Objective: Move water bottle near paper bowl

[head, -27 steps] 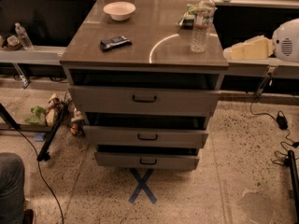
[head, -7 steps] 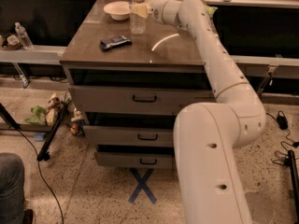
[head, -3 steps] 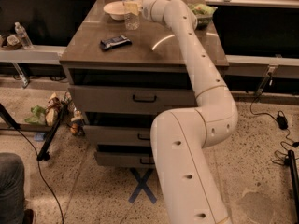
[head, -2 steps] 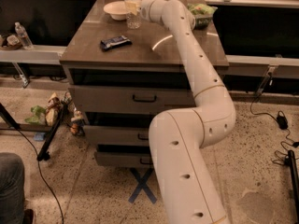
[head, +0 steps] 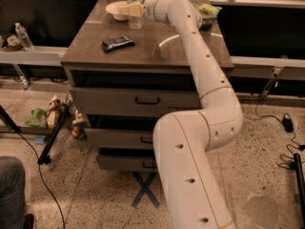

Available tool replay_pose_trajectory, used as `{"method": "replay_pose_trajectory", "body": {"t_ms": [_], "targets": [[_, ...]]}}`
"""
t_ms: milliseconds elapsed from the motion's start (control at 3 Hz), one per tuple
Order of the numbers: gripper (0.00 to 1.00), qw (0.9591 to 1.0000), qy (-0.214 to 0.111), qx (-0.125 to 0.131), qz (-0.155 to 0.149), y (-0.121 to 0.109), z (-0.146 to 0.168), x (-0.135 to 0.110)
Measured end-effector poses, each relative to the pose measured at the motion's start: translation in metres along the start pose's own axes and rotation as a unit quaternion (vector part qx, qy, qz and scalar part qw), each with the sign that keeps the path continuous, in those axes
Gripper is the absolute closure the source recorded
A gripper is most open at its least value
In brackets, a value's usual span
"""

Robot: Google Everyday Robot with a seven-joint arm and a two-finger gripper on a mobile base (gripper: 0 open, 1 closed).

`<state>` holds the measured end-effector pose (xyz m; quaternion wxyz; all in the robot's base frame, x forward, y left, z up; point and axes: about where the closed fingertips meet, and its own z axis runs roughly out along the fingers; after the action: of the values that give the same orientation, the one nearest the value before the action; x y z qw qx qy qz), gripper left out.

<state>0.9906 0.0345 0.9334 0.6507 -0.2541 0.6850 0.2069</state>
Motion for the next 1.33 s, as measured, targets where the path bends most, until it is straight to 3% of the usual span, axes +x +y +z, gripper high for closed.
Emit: {"method": "replay_pose_trajectory", "body": {"t_ms": [333,667,1000,1333], "targets": [[0.0,1.0,0.001,-0.001,0.0,-0.004,-0.008,-0.006],[0.0,1.0,-0.002,0.008,0.002,-0.023,-0.033,-0.022],[0.0,0.9992,0.016,0.037,-0.006,-0.06,-0.077,-0.037],[0.0,0.9944,0.043,0.093,-0.023,-0.109,-0.135,-0.055]]}}
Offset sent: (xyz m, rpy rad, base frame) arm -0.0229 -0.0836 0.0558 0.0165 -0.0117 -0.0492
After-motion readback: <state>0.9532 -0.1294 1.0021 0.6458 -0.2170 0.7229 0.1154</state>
